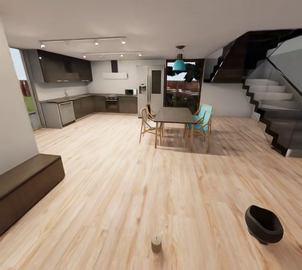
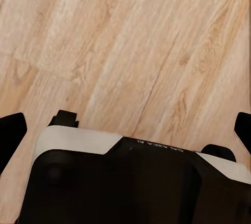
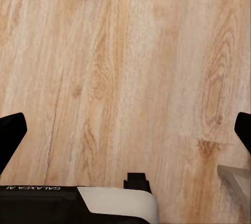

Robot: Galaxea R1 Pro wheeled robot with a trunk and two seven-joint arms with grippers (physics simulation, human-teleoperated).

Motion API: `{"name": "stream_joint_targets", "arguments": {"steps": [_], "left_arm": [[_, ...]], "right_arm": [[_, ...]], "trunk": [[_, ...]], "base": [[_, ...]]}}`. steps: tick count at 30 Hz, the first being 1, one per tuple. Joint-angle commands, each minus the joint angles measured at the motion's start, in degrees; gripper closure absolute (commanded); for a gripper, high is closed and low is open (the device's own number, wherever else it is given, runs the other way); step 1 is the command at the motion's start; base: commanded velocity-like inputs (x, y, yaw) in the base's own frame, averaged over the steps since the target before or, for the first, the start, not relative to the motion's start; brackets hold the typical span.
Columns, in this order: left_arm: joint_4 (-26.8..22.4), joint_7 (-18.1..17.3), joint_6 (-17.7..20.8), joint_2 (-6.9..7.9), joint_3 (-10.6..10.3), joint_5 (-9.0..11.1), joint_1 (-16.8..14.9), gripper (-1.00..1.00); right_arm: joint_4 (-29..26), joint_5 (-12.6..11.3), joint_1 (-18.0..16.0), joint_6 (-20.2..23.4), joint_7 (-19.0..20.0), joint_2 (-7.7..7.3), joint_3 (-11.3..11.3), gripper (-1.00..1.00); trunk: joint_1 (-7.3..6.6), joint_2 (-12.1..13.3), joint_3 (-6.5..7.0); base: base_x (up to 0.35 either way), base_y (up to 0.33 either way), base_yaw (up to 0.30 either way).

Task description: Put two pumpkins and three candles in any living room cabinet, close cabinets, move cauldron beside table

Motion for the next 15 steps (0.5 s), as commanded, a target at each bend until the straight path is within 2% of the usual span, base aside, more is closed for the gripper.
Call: {"name": "stream_joint_targets", "arguments": {"steps": [1,8,15], "left_arm": [[-0.1,0.0,0.3,-0.01,0.3,0.2,0.0,-1.0],[-0.1,0.0,0.3,-0.01,0.3,0.2,0.0,-1.0],[-0.1,0.0,0.3,-0.01,0.3,0.2,0.0,-1.0]], "right_arm": [[-0.1,0.0,0.0,0.2,0.0,0.0,0.0,-1.0],[-0.1,0.0,0.0,0.2,0.0,0.0,0.0,-1.0],[-0.1,0.0,0.0,0.2,0.0,0.0,0.0,-1.0]], "trunk": [[0.04,-0.1,-0.09],[0.04,-0.1,-0.1],[0.04,-0.1,-0.28]], "base": [[0.335,0.0,0.0],[0.335,0.0,0.032],[0.336,0.0,0.164]]}}
